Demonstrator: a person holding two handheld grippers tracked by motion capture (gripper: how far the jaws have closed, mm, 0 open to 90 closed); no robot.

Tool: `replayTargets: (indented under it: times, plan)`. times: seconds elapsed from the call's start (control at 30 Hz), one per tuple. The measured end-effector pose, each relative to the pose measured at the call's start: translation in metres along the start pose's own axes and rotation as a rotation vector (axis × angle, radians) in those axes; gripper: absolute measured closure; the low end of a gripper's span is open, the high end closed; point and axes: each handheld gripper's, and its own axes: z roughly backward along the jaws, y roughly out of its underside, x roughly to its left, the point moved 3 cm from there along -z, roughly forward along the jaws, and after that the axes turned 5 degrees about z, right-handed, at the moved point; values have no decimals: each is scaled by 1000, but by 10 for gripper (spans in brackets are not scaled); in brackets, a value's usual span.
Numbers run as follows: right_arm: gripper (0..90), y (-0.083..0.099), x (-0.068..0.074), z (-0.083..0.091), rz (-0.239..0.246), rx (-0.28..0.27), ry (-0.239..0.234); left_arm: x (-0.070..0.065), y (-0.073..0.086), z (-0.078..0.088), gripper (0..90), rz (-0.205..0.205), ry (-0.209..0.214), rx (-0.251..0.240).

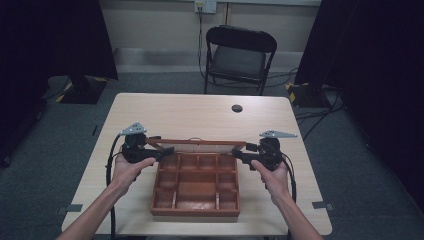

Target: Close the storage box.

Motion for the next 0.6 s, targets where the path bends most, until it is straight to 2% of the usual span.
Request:
replayTargets:
  times: [0.17,0.3,0.6]
  plan:
    - [273,1,-1,7,-10,4,-18,-2,0,3,188,4,9,-6]
    - [274,4,-5,16,-11,6,-11,-3,1,5,173,4,20,-7]
    - [340,11,-10,33,-6,21,5,-6,5,7,160,-12,20,8]
